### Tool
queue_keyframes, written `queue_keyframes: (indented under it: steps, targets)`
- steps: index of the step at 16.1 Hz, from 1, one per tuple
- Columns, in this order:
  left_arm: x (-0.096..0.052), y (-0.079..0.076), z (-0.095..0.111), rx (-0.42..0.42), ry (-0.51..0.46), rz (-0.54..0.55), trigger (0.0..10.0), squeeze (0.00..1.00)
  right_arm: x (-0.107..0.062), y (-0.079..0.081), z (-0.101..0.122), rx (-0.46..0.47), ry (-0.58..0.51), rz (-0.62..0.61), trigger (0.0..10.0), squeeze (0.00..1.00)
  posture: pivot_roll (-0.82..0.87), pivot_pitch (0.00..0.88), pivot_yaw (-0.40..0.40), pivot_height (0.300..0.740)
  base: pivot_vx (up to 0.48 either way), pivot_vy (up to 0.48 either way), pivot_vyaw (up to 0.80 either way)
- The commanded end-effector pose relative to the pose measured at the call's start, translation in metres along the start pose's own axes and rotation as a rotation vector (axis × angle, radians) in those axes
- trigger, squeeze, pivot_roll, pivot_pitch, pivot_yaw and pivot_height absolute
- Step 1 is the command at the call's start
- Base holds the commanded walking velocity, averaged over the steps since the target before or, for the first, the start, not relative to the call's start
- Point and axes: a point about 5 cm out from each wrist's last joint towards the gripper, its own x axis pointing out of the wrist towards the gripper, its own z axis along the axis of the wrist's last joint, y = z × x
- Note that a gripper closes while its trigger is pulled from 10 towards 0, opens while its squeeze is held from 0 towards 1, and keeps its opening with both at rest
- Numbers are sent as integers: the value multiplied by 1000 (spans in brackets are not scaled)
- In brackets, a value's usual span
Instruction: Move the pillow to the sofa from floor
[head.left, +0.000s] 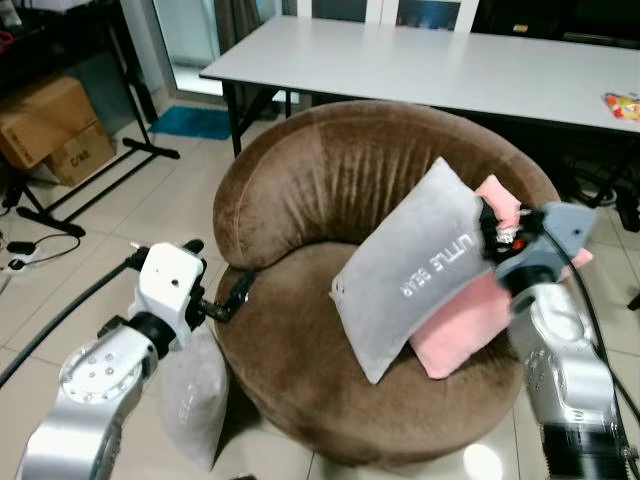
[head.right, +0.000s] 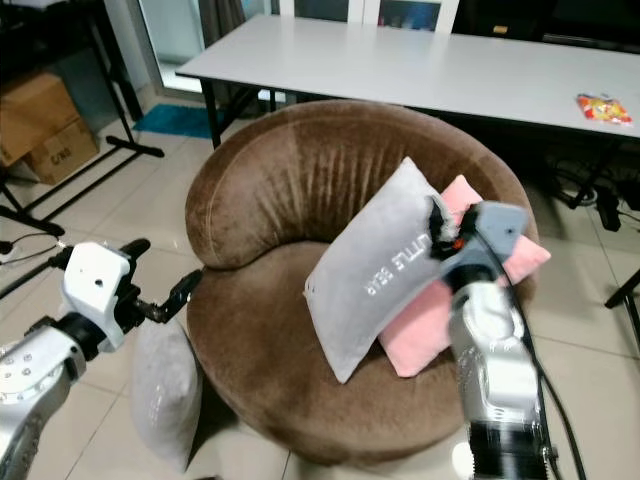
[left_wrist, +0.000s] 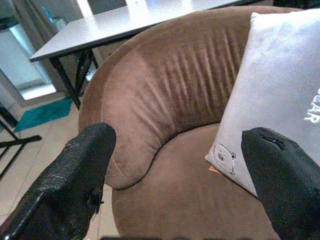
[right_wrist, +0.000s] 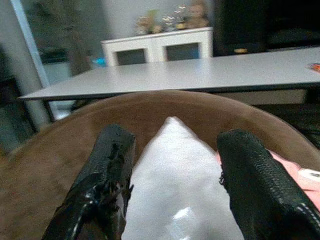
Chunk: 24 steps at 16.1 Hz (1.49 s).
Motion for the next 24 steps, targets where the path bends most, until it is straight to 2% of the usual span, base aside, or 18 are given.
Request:
queue_keyframes:
  steps: [1, 2, 3, 4, 8, 10, 15, 24]
  targets:
    - [-1, -1, 4, 6, -13, 16, 10000, 0, -7, 18, 4, 21, 13, 65, 10000, 0, -129, 0, 25, 740, 0, 0, 0]
    - [-1, -1, 4, 7, -19, 33, 10000, 0, -18, 30, 1, 54, 39, 101, 10000, 0, -129, 0, 22, 740, 0, 0, 0]
    - [0, -1, 5, 6, -22, 42, 10000, 0, -21, 34, -1, 66, 54, 108, 10000, 0, -129, 0, 20, 740, 0, 0, 0]
    - [6, -1, 6, 13, -30, 74, 10000, 0, -24, 41, -12, 81, 131, 96, 10000, 0, -128, 0, 19, 740, 0, 0, 0]
    - [11, -1, 8, 18, -40, 102, 10000, 0, -22, 42, -11, 32, 170, 105, 10000, 0, -126, 0, 13, 740, 0, 0, 0]
    - [14, -2, 9, 17, -47, 115, 10000, 0, -16, 43, -14, -29, 212, 118, 10000, 0, -125, 0, 10, 740, 0, 0, 0]
    - [16, -2, 9, 11, -51, 124, 10000, 0, -15, 47, -14, -30, 225, 132, 10000, 0, -122, 0, 5, 740, 0, 254, 0]
    - [18, -1, 7, 18, -54, 119, 10000, 0, -15, 45, -15, -20, 235, 113, 10000, 0, -128, 0, 10, 740, 0, 355, 0]
